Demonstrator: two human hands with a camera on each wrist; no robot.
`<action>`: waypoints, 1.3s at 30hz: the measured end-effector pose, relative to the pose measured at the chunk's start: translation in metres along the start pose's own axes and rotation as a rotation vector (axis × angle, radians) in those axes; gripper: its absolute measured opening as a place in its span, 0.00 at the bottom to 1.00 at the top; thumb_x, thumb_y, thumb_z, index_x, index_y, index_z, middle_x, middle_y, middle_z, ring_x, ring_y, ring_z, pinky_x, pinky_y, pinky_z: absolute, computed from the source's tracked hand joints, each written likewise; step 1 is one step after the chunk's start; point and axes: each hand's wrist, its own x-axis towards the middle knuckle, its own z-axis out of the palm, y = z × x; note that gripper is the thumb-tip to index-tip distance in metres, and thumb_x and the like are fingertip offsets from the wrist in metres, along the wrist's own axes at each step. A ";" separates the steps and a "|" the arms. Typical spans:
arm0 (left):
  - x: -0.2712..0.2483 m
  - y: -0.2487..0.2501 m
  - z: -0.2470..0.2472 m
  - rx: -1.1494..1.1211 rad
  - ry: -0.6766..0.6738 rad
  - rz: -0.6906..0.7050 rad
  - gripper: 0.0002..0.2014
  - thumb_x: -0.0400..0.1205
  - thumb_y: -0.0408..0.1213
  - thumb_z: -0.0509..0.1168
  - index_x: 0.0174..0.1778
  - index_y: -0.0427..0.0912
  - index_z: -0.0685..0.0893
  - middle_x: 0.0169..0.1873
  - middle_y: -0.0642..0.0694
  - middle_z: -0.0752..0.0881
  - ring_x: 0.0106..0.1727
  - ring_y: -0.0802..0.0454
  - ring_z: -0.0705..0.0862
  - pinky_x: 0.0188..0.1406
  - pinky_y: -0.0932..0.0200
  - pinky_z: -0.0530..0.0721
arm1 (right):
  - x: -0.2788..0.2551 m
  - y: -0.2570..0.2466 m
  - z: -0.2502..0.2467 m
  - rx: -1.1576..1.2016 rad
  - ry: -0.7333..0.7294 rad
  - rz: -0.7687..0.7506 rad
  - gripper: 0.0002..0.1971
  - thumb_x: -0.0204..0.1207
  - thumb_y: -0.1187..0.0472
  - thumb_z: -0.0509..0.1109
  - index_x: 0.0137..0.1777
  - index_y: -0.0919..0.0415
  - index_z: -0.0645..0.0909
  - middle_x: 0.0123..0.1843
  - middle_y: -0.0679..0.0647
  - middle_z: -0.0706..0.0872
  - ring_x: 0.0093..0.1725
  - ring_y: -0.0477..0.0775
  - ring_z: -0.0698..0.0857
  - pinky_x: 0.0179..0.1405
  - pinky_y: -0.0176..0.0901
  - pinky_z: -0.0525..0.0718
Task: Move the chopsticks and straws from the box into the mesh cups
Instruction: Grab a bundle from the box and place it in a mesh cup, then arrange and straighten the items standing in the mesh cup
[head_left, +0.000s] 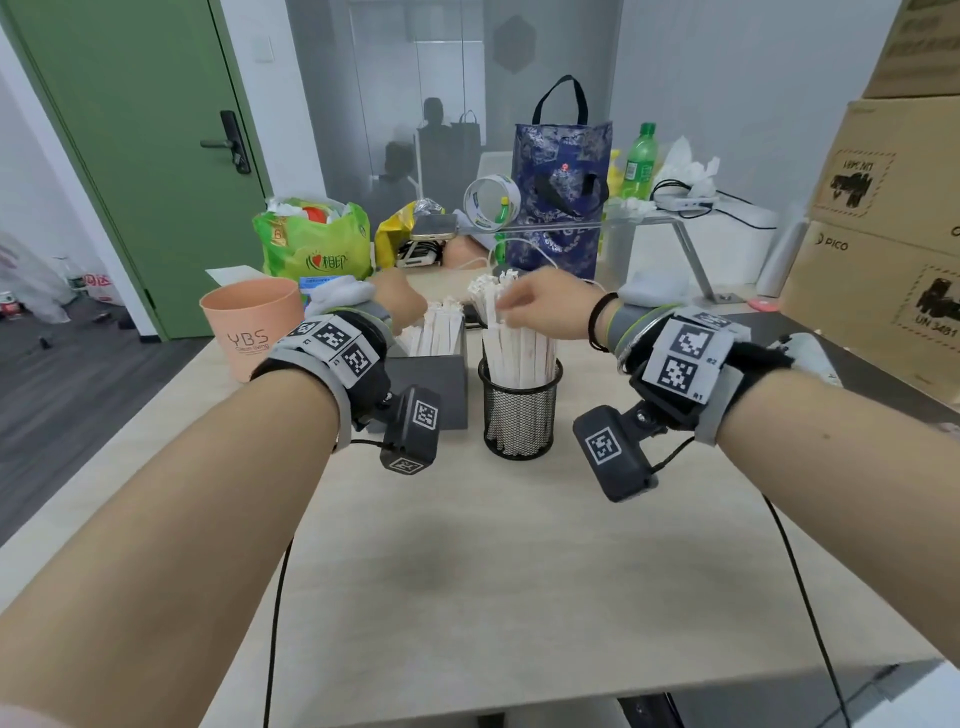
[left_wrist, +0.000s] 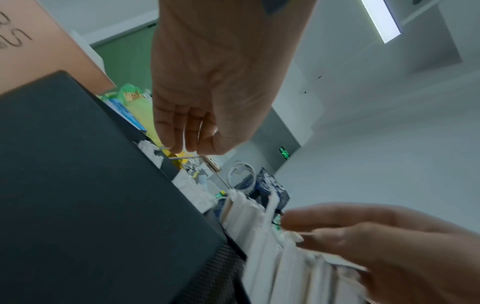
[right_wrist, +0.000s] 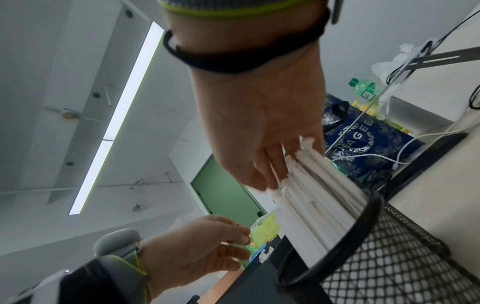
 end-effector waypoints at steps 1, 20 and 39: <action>0.002 -0.005 -0.003 -0.026 0.009 -0.033 0.15 0.80 0.31 0.61 0.27 0.42 0.71 0.29 0.45 0.77 0.40 0.44 0.81 0.53 0.49 0.87 | 0.000 -0.001 -0.001 0.011 0.080 -0.017 0.21 0.79 0.62 0.63 0.71 0.63 0.78 0.72 0.58 0.81 0.72 0.57 0.78 0.68 0.39 0.73; 0.021 0.003 0.016 0.446 -0.336 -0.169 0.40 0.78 0.61 0.64 0.78 0.36 0.69 0.75 0.38 0.76 0.76 0.41 0.75 0.76 0.52 0.73 | 0.017 -0.006 0.009 -0.006 -0.116 -0.121 0.16 0.79 0.60 0.66 0.65 0.60 0.84 0.51 0.49 0.84 0.52 0.45 0.78 0.41 0.27 0.75; 0.047 -0.005 0.039 0.392 -0.523 -0.134 0.31 0.77 0.57 0.66 0.61 0.30 0.78 0.33 0.38 0.80 0.32 0.45 0.79 0.32 0.59 0.75 | 0.029 -0.003 0.026 -0.146 -0.203 -0.119 0.32 0.73 0.52 0.73 0.77 0.56 0.70 0.75 0.54 0.76 0.74 0.54 0.75 0.72 0.43 0.72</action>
